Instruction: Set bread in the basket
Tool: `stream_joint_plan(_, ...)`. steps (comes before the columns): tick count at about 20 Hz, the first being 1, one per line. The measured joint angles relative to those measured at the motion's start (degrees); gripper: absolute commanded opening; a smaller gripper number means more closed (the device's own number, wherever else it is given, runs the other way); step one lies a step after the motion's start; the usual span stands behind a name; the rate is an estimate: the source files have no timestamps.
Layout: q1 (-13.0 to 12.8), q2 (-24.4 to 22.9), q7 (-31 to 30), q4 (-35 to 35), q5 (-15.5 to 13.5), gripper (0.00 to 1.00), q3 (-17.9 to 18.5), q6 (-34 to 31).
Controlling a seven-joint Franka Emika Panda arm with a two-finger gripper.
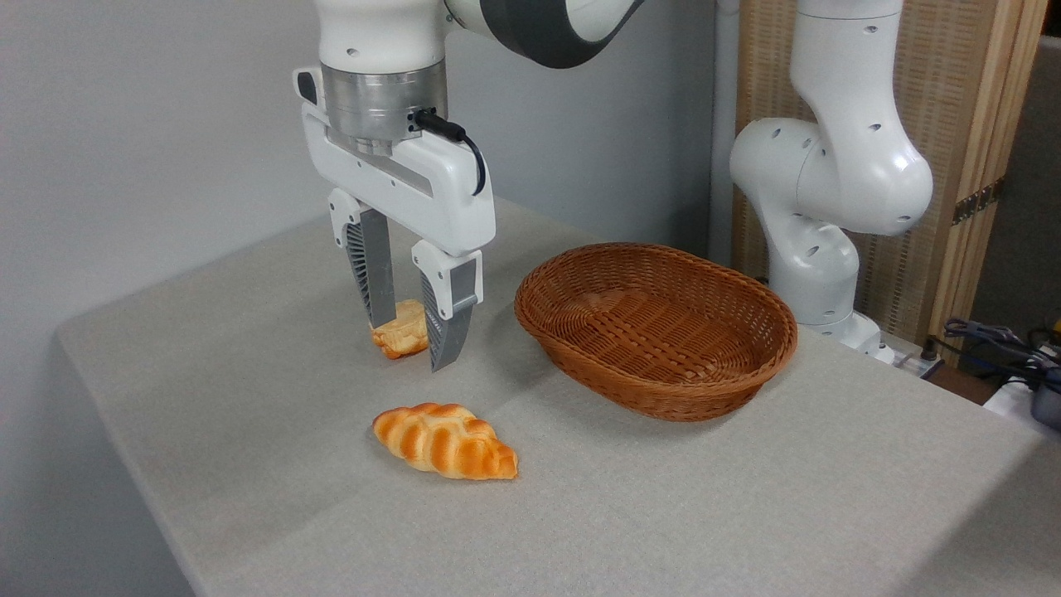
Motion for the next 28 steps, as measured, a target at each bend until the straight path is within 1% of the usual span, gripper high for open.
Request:
stream_joint_plan(19,-0.12,0.04,0.0,0.0,-0.03,1.0,-0.49,-0.9)
stream_joint_plan(24,-1.21,0.62,0.0,-0.18,-0.08,1.0,-2.62,-1.05)
stream_joint_plan(28,-2.79,1.69,0.0,-0.64,-0.16,1.0,-4.78,-1.04)
